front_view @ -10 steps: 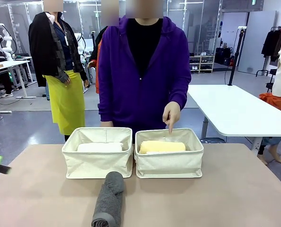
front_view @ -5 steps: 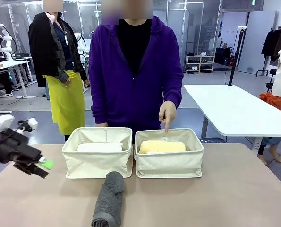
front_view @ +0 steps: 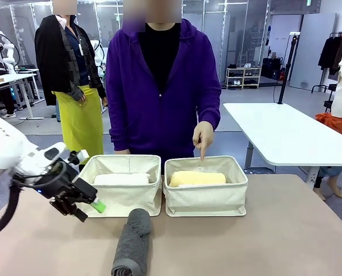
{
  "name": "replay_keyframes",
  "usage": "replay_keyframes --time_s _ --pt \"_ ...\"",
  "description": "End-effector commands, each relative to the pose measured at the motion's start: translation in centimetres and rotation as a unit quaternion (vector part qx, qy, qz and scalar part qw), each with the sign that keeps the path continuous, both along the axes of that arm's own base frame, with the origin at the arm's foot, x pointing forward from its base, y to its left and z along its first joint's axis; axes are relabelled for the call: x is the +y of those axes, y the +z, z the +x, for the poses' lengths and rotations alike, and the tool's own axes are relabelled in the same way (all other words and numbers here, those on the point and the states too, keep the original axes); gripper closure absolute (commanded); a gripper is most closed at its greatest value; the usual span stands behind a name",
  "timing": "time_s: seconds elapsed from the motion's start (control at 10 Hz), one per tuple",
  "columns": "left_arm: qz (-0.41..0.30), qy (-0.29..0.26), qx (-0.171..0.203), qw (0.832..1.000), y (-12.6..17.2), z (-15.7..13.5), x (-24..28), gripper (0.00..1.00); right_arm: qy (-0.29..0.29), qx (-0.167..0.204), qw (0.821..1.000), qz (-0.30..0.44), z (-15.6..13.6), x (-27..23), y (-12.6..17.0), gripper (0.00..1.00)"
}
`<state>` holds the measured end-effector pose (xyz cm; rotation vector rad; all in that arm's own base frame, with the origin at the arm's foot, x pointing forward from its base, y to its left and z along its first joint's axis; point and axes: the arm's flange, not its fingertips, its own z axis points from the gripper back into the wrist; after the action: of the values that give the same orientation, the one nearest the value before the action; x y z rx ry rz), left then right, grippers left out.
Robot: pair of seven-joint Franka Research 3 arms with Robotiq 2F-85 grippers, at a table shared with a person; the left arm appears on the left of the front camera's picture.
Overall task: Divide the towels into two baskets.
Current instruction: Pick up one hotel-folded towel from the bottom of the table and place it in the Fabric basket indicated by the person.
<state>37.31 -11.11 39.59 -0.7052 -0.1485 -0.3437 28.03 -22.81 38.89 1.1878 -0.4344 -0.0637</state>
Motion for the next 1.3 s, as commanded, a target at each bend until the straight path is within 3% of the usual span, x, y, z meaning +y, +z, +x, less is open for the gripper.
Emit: replay_keyframes --time_s 0.0,0.2,0.4,0.5,0.8,1.0,1.2 --pt "0.054 0.059 0.01 0.997 -2.6 -2.1 -2.5 0.0 0.0 -0.006 1.0 0.002 -0.2 0.0 0.2 0.0" --pt "0.096 0.081 0.003 0.992 -3.3 -2.0 -5.1 0.0 0.0 -0.006 1.0 0.002 -0.2 0.0 0.2 0.0" --pt "0.071 0.079 0.009 0.994 -2.7 -2.1 -5.5 0.0 0.0 -0.006 1.0 0.002 -0.2 0.0 0.2 0.0" --pt "0.075 0.07 0.002 0.995 -2.4 0.4 -5.8 0.0 0.0 -0.006 1.0 0.002 -0.2 0.0 0.2 0.0" --pt "0.075 0.07 0.002 0.995 -2.4 0.4 -5.8 0.0 0.0 -0.006 1.0 0.002 -0.2 0.0 0.2 0.0" --pt "0.081 0.104 0.024 0.991 -2.5 0.5 -7.6 0.0 0.0 -0.006 1.0 0.002 -0.2 0.0 0.2 0.0" --pt "0.104 0.103 0.033 0.989 -2.7 1.2 -10.2 0.0 0.0 -0.006 1.0 0.002 -0.2 0.0 0.2 0.0"
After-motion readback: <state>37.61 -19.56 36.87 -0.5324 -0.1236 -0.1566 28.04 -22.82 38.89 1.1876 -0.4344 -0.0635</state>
